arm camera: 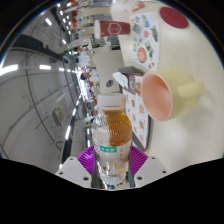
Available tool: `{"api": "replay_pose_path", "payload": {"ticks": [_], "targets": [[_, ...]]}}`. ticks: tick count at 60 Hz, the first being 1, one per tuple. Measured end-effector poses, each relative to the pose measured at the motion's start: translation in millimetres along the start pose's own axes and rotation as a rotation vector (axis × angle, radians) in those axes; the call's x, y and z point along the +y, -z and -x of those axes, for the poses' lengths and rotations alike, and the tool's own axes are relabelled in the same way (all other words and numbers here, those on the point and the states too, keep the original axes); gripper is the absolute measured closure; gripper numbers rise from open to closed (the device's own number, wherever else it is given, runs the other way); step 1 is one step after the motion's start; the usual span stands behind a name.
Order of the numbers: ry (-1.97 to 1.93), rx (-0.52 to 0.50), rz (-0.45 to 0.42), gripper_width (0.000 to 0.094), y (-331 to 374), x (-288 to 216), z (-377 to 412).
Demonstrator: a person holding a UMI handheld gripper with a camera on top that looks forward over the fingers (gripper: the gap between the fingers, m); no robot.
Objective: Pour water
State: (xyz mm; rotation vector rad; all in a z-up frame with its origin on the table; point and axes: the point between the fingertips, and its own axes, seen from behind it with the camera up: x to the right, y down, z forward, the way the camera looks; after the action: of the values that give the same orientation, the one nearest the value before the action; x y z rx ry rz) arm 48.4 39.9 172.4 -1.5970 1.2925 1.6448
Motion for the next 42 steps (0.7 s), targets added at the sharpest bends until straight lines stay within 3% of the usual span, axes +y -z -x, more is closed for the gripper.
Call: {"api": "replay_pose_path", "payload": {"ticks": [8, 24, 34, 42], "targets": [[0.429, 0.049, -0.030, 0.0520, 20.8, -24.4, 38.5], [1.250, 0.161, -0.282, 0.0519, 89.7, -117.0, 129.5], [1.563, 0.367, -0.421, 0.0520, 136.8, -204.4, 103.6], [1.659, 0.502, -0.386, 0.0520, 143.6, -251.8, 39.7]]}}
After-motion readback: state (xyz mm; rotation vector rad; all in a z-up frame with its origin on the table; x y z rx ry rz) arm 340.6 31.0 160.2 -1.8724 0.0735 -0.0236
